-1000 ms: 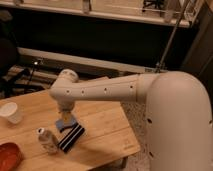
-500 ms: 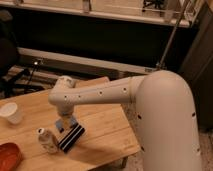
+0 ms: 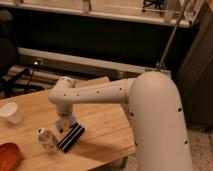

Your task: Place the white sponge in the ceramic bowl

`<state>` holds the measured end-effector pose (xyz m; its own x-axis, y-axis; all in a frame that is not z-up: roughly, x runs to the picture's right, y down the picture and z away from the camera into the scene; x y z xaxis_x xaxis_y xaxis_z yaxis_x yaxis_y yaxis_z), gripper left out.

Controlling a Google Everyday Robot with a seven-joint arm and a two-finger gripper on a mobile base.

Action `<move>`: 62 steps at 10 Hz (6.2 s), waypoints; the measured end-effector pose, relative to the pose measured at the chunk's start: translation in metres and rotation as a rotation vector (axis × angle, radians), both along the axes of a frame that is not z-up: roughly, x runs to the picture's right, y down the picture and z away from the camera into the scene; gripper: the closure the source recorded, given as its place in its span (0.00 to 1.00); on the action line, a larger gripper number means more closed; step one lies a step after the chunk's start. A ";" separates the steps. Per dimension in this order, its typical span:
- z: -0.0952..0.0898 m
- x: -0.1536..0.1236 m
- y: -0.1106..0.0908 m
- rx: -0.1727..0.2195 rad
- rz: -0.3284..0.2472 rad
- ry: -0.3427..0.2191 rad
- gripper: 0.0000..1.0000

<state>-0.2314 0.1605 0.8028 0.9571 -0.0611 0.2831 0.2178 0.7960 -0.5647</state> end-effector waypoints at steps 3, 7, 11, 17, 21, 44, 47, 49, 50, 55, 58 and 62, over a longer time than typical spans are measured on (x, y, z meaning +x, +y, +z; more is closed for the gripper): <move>0.011 0.008 0.013 -0.020 -0.026 0.011 0.20; 0.022 0.011 0.011 -0.036 0.003 0.066 0.20; 0.028 -0.001 0.003 -0.066 0.077 0.147 0.20; 0.033 -0.005 0.016 -0.109 0.108 0.151 0.20; 0.035 -0.005 0.022 -0.131 0.095 0.129 0.20; 0.046 0.004 -0.006 -0.145 0.059 0.184 0.42; 0.045 0.006 -0.015 -0.139 0.054 0.195 0.42; 0.046 0.008 -0.013 -0.138 0.031 0.202 0.42; 0.047 0.010 -0.009 -0.140 0.012 0.206 0.42; 0.047 0.008 -0.002 -0.147 -0.028 0.206 0.58; 0.046 0.007 -0.002 -0.146 -0.037 0.201 0.70; 0.043 0.007 0.000 -0.150 -0.040 0.201 0.70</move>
<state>-0.2246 0.1602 0.8461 0.9928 -0.0715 0.0959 0.1186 0.6930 -0.7111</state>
